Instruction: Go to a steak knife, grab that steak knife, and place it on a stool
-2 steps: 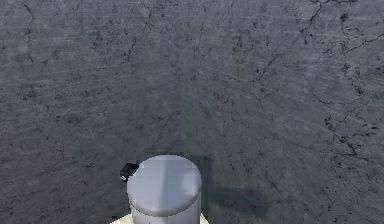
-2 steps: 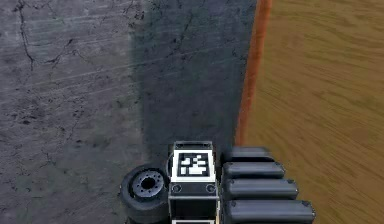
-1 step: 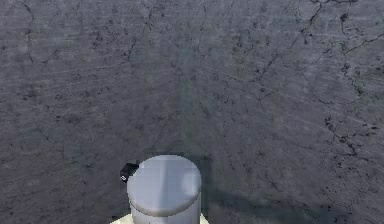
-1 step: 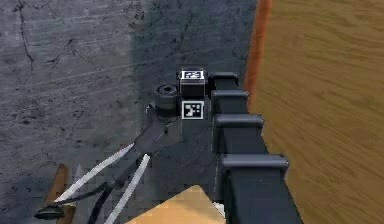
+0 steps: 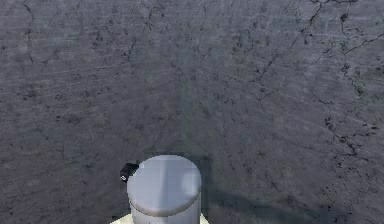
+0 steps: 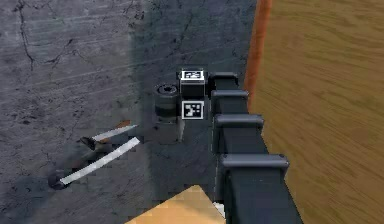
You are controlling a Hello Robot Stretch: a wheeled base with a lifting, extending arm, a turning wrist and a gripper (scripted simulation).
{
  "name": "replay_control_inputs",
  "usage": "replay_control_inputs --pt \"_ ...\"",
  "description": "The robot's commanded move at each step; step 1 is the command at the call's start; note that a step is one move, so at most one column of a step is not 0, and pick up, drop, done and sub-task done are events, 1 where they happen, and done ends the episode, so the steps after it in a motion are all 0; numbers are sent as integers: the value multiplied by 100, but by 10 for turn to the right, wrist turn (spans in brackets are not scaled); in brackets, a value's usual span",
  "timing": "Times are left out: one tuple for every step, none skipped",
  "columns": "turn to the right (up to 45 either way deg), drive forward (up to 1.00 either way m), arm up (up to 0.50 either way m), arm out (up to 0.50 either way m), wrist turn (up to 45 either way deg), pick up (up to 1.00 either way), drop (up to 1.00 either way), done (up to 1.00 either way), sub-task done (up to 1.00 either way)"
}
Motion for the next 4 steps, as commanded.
replay_control_inputs --pt "0 0 0 0 450 0 0 0 0" --pt "0 0 0 0 240 0 0 0 0" --pt "0 0 -32 0 0 0 0 0 0" --pt "0 0 -32 0 0 0 0 0 0"
